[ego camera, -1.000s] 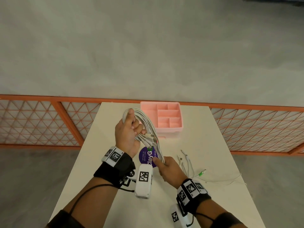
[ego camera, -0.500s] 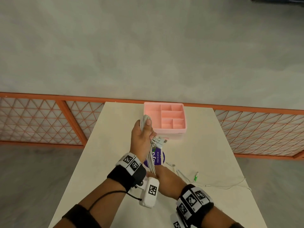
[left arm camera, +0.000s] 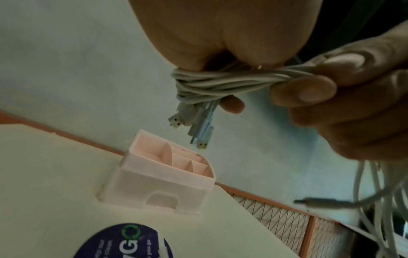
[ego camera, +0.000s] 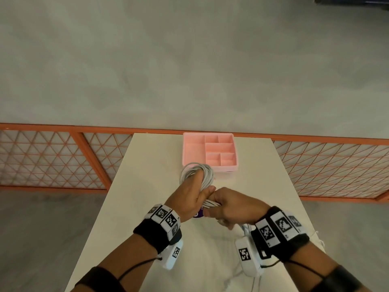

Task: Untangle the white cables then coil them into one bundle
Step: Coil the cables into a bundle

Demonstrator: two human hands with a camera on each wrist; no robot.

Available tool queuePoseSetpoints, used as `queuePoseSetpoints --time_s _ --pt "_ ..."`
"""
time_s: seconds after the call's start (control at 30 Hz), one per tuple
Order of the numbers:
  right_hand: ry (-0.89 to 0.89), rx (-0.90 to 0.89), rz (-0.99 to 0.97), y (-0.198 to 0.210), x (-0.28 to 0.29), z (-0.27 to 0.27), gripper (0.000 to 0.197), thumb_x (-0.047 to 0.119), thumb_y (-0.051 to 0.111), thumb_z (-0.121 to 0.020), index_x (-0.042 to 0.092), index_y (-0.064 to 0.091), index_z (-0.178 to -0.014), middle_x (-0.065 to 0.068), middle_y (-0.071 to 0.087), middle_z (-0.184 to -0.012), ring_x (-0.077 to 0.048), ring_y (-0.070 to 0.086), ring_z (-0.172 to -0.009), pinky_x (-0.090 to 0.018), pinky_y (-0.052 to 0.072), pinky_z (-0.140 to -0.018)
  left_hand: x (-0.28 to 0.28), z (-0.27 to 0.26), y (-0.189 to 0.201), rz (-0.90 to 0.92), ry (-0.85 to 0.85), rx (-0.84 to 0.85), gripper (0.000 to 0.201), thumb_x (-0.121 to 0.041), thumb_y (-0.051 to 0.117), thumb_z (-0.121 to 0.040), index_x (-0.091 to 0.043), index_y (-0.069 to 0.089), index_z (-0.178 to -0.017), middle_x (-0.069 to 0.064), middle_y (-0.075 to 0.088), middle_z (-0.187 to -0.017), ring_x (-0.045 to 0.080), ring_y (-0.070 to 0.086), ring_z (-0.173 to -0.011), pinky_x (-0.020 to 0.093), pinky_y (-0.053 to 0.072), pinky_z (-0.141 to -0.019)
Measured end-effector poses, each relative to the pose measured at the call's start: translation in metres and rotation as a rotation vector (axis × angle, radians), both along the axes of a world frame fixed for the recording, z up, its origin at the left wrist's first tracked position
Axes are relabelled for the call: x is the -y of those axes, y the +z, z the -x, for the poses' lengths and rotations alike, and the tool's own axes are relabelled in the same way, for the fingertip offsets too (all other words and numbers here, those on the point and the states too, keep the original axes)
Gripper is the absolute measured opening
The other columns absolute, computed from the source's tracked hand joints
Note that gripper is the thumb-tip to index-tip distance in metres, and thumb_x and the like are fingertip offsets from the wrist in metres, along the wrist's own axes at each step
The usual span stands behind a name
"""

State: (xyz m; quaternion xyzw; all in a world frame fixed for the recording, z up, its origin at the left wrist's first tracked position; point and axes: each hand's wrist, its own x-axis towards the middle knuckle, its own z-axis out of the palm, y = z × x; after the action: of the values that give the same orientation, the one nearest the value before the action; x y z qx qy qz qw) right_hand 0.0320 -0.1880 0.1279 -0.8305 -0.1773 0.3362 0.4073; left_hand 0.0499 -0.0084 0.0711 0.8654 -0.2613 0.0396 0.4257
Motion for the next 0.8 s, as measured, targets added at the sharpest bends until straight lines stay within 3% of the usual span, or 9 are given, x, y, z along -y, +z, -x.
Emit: queuePoseSetpoints --time_s 0.07,0.17,0.27,0.33,0.4,0.5,0.63,0.7,0.8 --pt "0.02 0.042 0.034 0.007 0.006 -0.007 0.016 0.024 0.063 -0.092 0.02 0.064 -0.077 0.006 0.052 -0.053 -0.017 0.048 -0.047 -0.031 0.046 -0.052 -0.001 0.0 0.001 -0.047 -0.024 -0.022 0.03 -0.048 0.035 -0.103 -0.018 0.039 -0.104 0.001 0.053 -0.086 0.017 0.051 -0.078 0.04 0.047 -0.073" --pt "0.001 0.131 0.037 0.014 0.013 -0.018 0.006 0.021 0.069 -0.087 0.016 0.073 -0.089 -0.002 0.06 -0.068 -0.015 0.052 -0.057 -0.037 0.048 -0.055 -0.003 0.0 0.0 -0.113 -0.055 -0.11 0.047 -0.066 0.026 -0.097 -0.021 0.039 -0.103 0.0 0.054 -0.089 0.018 0.053 -0.082 0.045 0.048 -0.077" --pt "-0.038 0.218 0.046 0.02 0.02 -0.031 0.012 0.023 0.08 -0.079 0.014 0.074 -0.084 -0.002 0.066 -0.071 -0.008 0.054 -0.061 -0.03 0.045 -0.061 0.001 0.002 0.003 -0.119 -0.077 -0.288 0.057 -0.076 0.042 -0.087 -0.021 0.046 -0.1 0.0 0.058 -0.092 0.019 0.058 -0.084 0.042 0.052 -0.077" --pt "-0.092 0.239 0.01 0.021 0.026 -0.04 0.02 0.025 0.085 -0.075 0.01 0.073 -0.082 -0.007 0.065 -0.069 -0.009 0.053 -0.06 -0.026 0.043 -0.06 0.006 0.002 0.006 -0.087 -0.042 -0.398 0.054 -0.07 0.061 -0.081 -0.02 0.054 -0.099 0.002 0.064 -0.09 0.02 0.062 -0.081 0.038 0.052 -0.075" --pt "-0.143 0.273 -0.039 0.018 0.032 -0.048 0.028 0.029 0.087 -0.072 0.007 0.071 -0.08 -0.009 0.061 -0.066 -0.011 0.051 -0.06 -0.029 0.041 -0.06 0.011 0.0 0.01 -0.002 0.002 -0.484 0.043 -0.051 0.069 -0.084 -0.011 0.059 -0.097 0.003 0.063 -0.078 0.019 0.061 -0.066 0.037 0.052 -0.069" --pt "-0.228 0.302 -0.125 0.009 0.039 -0.056 0.036 0.034 0.083 -0.076 0.002 0.067 -0.077 -0.005 0.053 -0.063 -0.014 0.045 -0.059 -0.031 0.036 -0.06 0.015 -0.002 0.018 0.253 -0.045 -0.654 0.03 -0.033 0.067 -0.09 -0.004 0.059 -0.092 0.001 0.05 -0.056 0.016 0.048 -0.044 0.038 0.054 -0.06" --pt "-0.328 0.337 -0.182 0.001 0.038 -0.056 0.033 0.032 0.075 -0.085 0.009 0.06 -0.066 0.013 0.046 -0.054 -0.007 0.041 -0.054 -0.026 0.035 -0.059 0.015 -0.002 0.03 0.527 -0.128 -0.775 0.036 -0.025 0.061 -0.093 0.008 0.055 -0.103 0.001 0.03 -0.053 0.014 0.027 -0.04 0.037 0.055 -0.058" --pt "-0.344 0.366 -0.187 -0.002 0.033 -0.054 0.032 0.034 0.07 -0.089 0.016 0.059 -0.065 0.016 0.048 -0.051 -0.003 0.042 -0.052 -0.022 0.036 -0.058 0.014 -0.002 0.034 0.601 -0.155 -0.793 0.028 -0.025 0.059 -0.094 0.001 0.06 -0.101 0.001 0.027 -0.054 0.013 0.024 -0.039 0.038 0.056 -0.058" --pt "-0.401 0.311 -0.237 -0.009 0.029 -0.052 0.037 0.04 0.068 -0.09 0.018 0.057 -0.063 0.011 0.047 -0.051 -0.011 0.042 -0.046 -0.026 0.037 -0.05 0.013 -0.003 0.035 0.641 -0.147 -0.792 0.017 -0.027 0.059 -0.095 -0.012 0.067 -0.094 0.001 0.026 -0.054 0.012 0.024 -0.039 0.038 0.056 -0.059"
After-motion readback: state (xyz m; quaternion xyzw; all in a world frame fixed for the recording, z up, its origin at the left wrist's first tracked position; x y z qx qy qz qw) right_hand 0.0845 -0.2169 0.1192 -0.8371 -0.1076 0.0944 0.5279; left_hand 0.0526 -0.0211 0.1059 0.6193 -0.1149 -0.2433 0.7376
